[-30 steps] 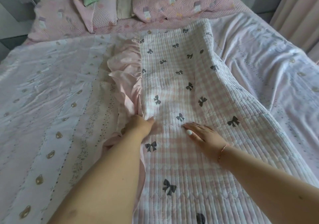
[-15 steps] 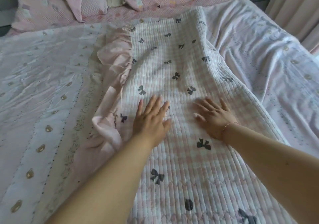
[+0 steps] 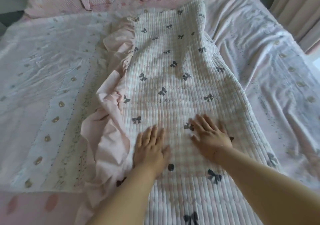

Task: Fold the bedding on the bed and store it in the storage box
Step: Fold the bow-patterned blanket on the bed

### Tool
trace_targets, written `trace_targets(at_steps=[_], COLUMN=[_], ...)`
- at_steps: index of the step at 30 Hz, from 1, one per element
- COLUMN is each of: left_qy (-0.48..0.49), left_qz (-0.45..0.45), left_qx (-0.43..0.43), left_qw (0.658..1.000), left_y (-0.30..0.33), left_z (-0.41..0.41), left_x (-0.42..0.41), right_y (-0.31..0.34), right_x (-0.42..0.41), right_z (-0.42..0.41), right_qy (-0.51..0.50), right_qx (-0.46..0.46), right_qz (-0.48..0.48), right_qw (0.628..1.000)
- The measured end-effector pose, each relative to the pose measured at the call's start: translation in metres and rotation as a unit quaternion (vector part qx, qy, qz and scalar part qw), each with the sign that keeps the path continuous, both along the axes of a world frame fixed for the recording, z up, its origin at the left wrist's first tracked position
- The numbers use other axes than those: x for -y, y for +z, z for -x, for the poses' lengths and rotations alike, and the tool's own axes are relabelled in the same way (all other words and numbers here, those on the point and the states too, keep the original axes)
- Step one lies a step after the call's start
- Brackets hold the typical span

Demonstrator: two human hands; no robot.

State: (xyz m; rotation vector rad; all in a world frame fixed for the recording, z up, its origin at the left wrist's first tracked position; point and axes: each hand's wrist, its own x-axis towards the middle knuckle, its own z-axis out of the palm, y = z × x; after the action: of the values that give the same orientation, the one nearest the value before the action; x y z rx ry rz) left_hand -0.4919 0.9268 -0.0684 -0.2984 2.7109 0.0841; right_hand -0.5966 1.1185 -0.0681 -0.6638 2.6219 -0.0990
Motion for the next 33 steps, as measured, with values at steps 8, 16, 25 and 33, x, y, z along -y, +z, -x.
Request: trace_targets(at_steps=[8, 16, 25, 33], left_qy=[0.1, 0.108, 0.407, 0.726], left_qz=[0.007, 0.043, -0.088, -0.257], left_qx=[0.077, 0.059, -0.016, -0.092], left_qw=[0.992, 0.991, 0.909, 0.631], left_y=[0.021, 0.032, 0.035, 0.037], left_z=[-0.103, -0.201, -0.247, -0.312], left_x=[-0.013, -0.034, -0.022, -0.064], right_y=[0.019, 0.024, 0.042, 0.064], right_x=[-0.046, -0.138, -0.157, -0.196], right_z=[-0.059, -0.126, -0.175, -0.275], right_qy=[-0.016, -0.037, -0.299, -0.637], right_qx=[0.035, -0.003, 0.035, 0.248], right_qz=[-0.02, -0.069, 0.047, 0.401], right_qw=[0.999, 0.997, 0.952, 0.61])
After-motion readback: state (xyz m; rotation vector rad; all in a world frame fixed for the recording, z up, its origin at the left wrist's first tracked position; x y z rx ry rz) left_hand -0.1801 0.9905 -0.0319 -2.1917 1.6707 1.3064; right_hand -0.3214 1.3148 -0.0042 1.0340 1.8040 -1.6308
